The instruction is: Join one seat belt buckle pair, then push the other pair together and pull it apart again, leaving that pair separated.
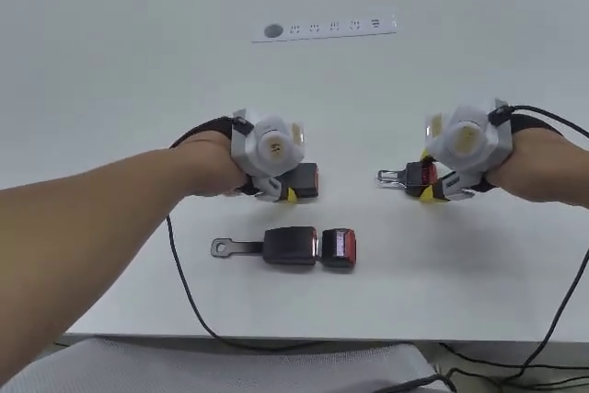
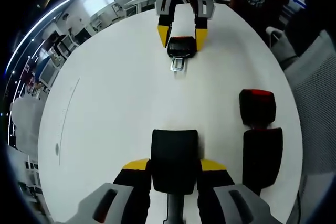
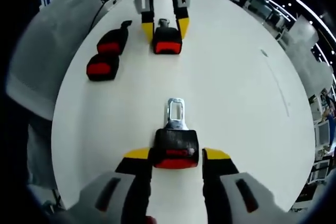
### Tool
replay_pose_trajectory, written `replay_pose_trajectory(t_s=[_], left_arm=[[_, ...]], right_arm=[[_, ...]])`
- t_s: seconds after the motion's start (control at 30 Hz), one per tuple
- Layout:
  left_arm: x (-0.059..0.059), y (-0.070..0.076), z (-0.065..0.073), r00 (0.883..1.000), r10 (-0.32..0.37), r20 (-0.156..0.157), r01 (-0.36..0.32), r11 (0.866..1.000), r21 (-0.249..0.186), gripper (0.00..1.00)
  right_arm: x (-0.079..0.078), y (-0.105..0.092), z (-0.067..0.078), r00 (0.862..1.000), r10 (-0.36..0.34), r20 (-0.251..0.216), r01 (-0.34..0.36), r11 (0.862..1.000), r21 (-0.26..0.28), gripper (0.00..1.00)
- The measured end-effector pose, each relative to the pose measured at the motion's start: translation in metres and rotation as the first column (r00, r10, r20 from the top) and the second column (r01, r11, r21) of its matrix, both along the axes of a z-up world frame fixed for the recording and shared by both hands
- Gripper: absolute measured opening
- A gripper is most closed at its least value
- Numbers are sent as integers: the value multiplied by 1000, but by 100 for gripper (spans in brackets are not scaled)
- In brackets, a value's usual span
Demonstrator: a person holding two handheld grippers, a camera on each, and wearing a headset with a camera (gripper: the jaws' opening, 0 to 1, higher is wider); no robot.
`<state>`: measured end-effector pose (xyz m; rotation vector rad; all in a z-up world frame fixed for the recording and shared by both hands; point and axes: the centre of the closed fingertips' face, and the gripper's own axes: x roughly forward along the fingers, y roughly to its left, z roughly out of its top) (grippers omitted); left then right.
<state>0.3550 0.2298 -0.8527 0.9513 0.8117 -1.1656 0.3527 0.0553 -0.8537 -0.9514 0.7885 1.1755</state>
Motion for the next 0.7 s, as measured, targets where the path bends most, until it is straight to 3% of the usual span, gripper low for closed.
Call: replay_pose_trajectory(t_s=[0.07, 0.17, 0.4, 0.43, 0.57, 0.7], left_arm=[[-2, 6, 0, 999, 43, -13, -43, 999, -2, 37], [0, 10, 14, 993, 121, 15, -119, 990, -74, 43], [-30, 28, 39, 990, 120, 70, -114, 990, -82, 49], [-29, 30, 37, 988, 133, 74, -126, 988, -93, 49], [-48, 42, 49, 977, 191, 94, -175, 973, -152, 58], [-68, 63, 53, 968, 234, 95, -215, 961, -172, 63]], right_arm=[[5, -4, 5, 998, -2, 57, 2, 1000, -6, 49], [-4, -8, 12, 998, -61, 7, 61, 997, 49, 50], [-35, -12, 33, 997, -81, 11, 79, 990, 117, 53], [-38, -10, 35, 996, -92, 7, 90, 987, 131, 54], [-54, -5, 50, 990, -142, 7, 137, 968, 211, 59], [-65, -2, 65, 979, -205, 2, 195, 934, 301, 66]])
